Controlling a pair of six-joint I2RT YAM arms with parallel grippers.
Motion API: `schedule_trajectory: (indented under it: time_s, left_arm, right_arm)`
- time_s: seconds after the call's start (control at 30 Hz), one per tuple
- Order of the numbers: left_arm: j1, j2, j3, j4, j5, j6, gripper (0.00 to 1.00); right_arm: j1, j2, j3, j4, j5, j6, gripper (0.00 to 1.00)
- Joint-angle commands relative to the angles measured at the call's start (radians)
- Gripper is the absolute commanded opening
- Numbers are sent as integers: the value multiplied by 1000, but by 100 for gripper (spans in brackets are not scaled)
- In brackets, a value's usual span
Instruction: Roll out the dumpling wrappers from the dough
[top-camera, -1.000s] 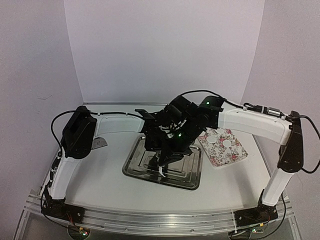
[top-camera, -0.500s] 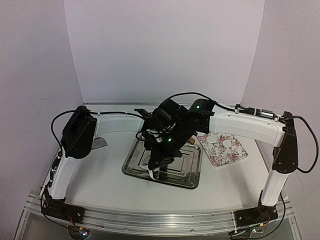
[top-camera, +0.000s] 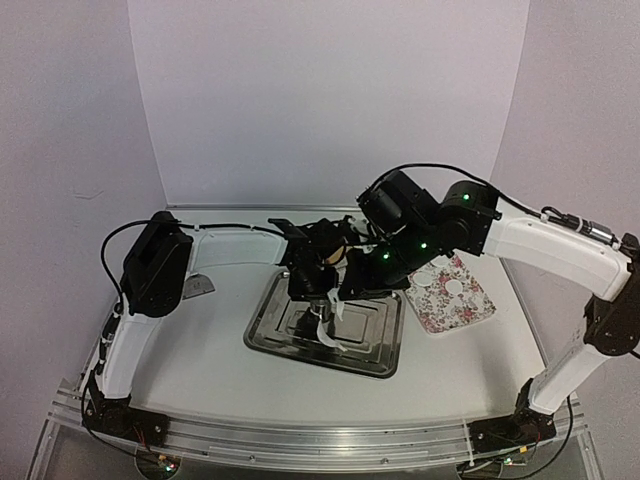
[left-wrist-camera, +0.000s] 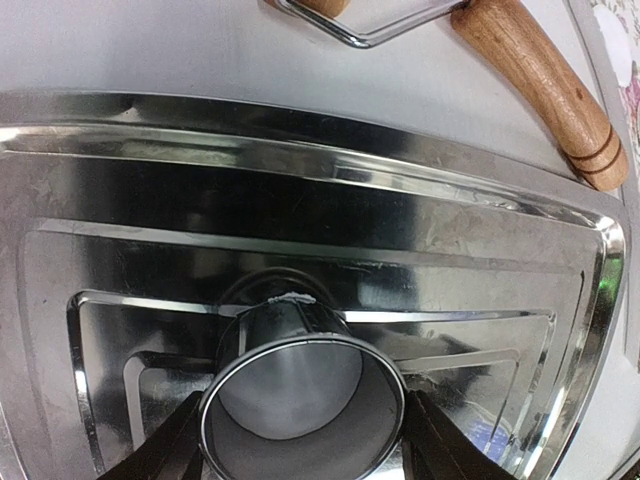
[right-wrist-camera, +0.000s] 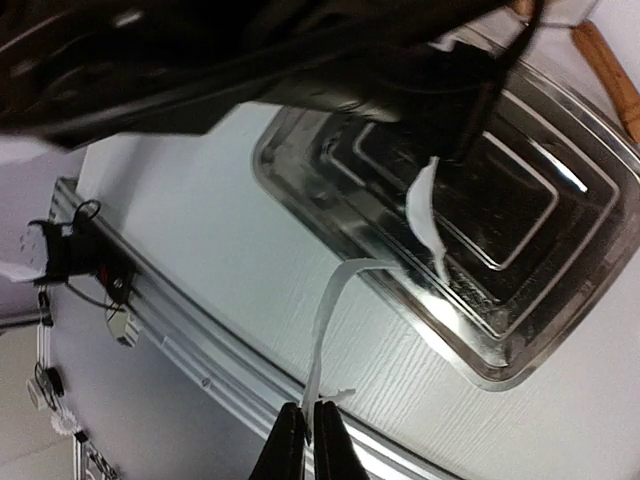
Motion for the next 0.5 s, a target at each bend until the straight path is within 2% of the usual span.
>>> schedule_trajectory:
  time_s: [0.0, 0.07, 0.2, 0.37, 0.47]
  left_arm:
    - [-2, -1, -55, -40, 31, 13, 53]
    - [-2, -16, -54, -24, 31, 28, 56]
    - [-2, -38, -28, -11, 31, 58, 64]
    - [-2, -100, -20, 32, 31, 94, 80]
    - [-2, -150, -41, 75, 26, 109, 89]
  right_arm:
    - [-122, 12, -115, -20, 42, 56, 6]
    - [-148, 27, -144, -10, 33, 42, 8]
    - [-182, 70, -179, 14, 14, 9, 21]
    - [-241, 86, -237, 80, -70, -5, 53]
    - [-276, 95, -250, 92, -104, -4, 59]
